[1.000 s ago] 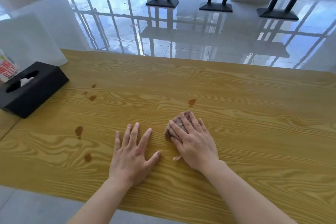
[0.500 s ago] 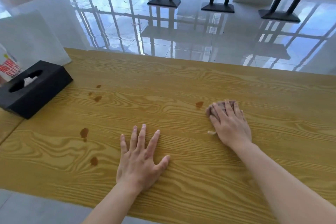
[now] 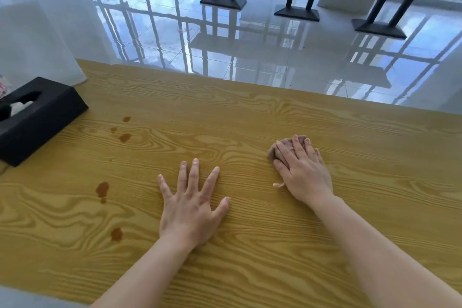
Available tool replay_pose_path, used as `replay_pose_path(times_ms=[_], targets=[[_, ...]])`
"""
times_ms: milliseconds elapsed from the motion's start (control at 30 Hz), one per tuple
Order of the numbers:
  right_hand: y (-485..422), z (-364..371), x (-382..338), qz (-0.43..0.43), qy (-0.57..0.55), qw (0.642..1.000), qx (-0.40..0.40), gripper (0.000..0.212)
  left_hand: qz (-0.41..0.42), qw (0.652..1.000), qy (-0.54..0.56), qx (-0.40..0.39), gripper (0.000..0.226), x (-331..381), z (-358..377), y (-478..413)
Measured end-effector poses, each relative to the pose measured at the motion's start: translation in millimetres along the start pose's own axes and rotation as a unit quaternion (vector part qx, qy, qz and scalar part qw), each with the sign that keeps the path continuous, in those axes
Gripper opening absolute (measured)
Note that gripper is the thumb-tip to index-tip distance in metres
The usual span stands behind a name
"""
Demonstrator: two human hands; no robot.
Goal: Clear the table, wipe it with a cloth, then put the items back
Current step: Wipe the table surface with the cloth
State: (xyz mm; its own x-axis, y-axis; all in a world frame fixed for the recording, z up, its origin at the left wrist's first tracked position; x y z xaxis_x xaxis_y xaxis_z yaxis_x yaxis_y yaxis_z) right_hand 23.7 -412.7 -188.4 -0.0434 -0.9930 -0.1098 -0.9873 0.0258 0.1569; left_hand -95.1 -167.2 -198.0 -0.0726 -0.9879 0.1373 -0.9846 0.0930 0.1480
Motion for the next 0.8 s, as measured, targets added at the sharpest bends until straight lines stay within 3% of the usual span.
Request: replay_pose_path(times_ms=[100,200,300,400,500,567,700,767,800], targets=[[-24.2,1.9,-45.1,0.024,-0.022,0.999,-0.007,0.057,0.0,1.0,-0.001,-0.003,0.075,1.0,-1.2,-1.4],[9.5,10.7,-70.4,-0.098,0.004,0.995,0.0,0.057,-0.001,1.0,-0.003,-0.008,0.075,0.9,-2.3,-0.1],[44.9,12.8,-41.9,-0.188,0.017,0.982,-0.01,0.055,0.003,1.0,0.001,-0.009,0.075,0.5,-3.9,-0.4],[19.9,6.6,-6.1,-0.087,0.026,0.996,-0.005,0.058,0.005,1.0,0.006,-0.009,0.075,0.1,-3.7,-0.1],[-6.3,3.3,-24.2,0.051,-0.006,0.999,0.007,0.058,0.003,1.0,0.011,-0.008,0.075,0.6,-4.4,-0.8],[1.1,7.7,-62.5,0.036,-0.008,0.999,0.008,0.057,0.008,1.0,0.012,-0.01,0.075,0.3,-4.0,-1.0],[32.0,18.0,-92.8,-0.148,-0.009,0.989,0.011,0.055,0.009,1.0,0.026,0.008,0.074,-4.7,-2.7,2.7],[16.3,14.4,-71.3,-0.148,-0.002,0.989,0.0,0.056,0.011,0.999,0.047,0.019,0.071,-6.3,-4.0,3.7],[3.3,11.6,-60.5,-0.1,0.003,0.995,-0.004,0.057,0.012,0.998,0.06,0.024,0.07,-6.8,-5.8,3.3]])
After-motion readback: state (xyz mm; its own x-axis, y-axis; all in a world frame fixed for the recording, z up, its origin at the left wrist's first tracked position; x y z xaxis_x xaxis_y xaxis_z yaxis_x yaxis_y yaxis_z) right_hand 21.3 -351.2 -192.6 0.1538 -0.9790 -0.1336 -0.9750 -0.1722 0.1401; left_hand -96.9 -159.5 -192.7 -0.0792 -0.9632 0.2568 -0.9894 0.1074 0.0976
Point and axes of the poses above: each hand's wrist, its own y-axis away from the middle knuckle, its own z-axis out of the palm, x = y × z, the point moved 2 cm from there along -y, towards the middle knuckle, and after that the axes turned 12 degrees about z, right-handed, at the moved point
